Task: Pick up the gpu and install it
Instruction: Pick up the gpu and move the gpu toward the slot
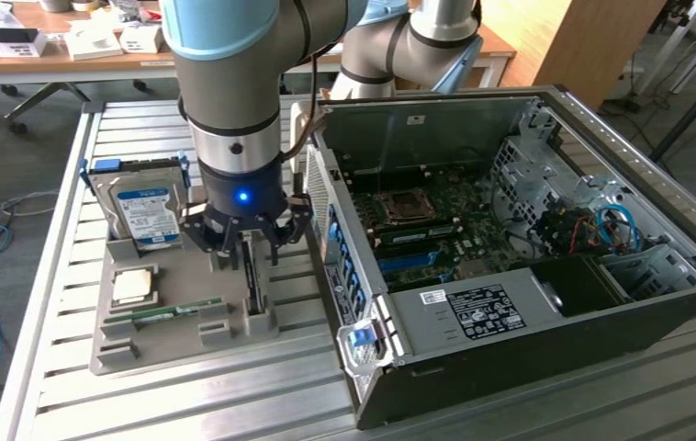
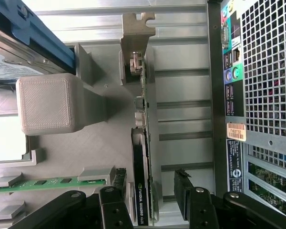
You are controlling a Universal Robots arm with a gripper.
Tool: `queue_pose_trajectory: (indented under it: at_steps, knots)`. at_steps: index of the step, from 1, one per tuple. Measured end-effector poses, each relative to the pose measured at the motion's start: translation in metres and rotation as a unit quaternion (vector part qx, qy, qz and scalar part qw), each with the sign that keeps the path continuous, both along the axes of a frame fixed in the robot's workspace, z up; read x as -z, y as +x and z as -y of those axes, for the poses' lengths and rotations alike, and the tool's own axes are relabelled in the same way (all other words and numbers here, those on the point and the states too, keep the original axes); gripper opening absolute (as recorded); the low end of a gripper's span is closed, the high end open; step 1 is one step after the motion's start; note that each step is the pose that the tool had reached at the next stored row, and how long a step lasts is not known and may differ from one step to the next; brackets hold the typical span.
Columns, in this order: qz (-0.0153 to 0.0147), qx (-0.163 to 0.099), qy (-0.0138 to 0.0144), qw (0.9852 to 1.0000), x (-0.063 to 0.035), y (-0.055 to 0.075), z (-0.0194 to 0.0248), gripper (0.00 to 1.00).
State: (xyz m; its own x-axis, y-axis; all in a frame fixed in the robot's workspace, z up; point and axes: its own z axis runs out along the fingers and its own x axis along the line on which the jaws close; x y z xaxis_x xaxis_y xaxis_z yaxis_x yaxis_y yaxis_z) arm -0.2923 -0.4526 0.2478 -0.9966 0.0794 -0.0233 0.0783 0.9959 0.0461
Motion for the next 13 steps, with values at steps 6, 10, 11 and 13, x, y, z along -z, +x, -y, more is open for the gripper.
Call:
queue_pose_trajectory:
  at_steps: [6,10,11,13]
  knots:
    - [0.0000,0.000,0.0000,1.0000,0.0041,0.0001,0.0000,0.53]
    - [-0.0002,0.000,-0.0001,1.0000,0.0054,-0.0003,-0.0001,0.53]
    - [-0.0001,0.000,-0.0001,1.0000,0.0055,-0.0003,-0.0001,0.53]
    - [0.0000,0.000,0.0000,1.0000,0.0057,-0.0002,-0.0001,0.53]
